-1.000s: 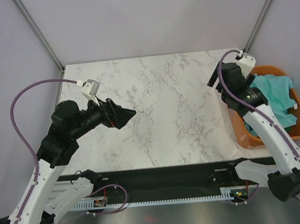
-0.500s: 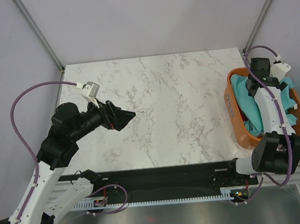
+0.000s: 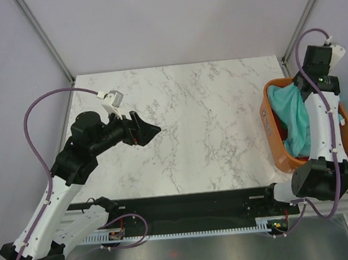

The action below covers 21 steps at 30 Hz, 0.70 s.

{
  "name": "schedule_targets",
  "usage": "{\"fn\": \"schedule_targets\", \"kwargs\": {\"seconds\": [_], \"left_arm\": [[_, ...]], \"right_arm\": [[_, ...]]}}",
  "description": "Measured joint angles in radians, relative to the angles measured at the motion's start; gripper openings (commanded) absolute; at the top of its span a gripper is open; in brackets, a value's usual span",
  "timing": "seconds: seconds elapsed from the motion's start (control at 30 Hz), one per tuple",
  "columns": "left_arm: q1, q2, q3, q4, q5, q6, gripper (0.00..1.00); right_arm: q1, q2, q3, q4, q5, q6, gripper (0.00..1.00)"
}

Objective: Fold and stack the t-shirts
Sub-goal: Grab the tshirt from the pile, then move the tshirt to the center of the board

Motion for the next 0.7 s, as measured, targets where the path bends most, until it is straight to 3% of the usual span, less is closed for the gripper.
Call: {"fn": "schedule_targets", "kwargs": {"seconds": [0.2,0.23,0.4,0.53,0.7], "left_arm": [[0.000,0.006,-0.020,0.001,-0.051,-0.037,0.96],[0.000,0.006,-0.024,0.000,-0.067,-0.044,0.96],[0.011,-0.007,-0.019,-0.020,-0.151,-0.064,0.96],[0.017,-0.022,0.013,-0.049,-0.204,-0.068,0.95],[0.018,-0.047,0.019,-0.060,-0.234,-0.072,0.95]], "right_arm": [[0.000,-0.072,0.314,0.134,-0.469,0.019,0.00],[0.002,-0.116,0.328,0.229,-0.596,0.065,0.00],[0.051,-0.220,0.320,0.615,-0.904,0.316,0.00],[0.182,-0.248,0.249,0.807,-1.011,0.420,0.00],[0.440,-0.162,0.058,0.840,-1.015,0.403,0.00]]}}
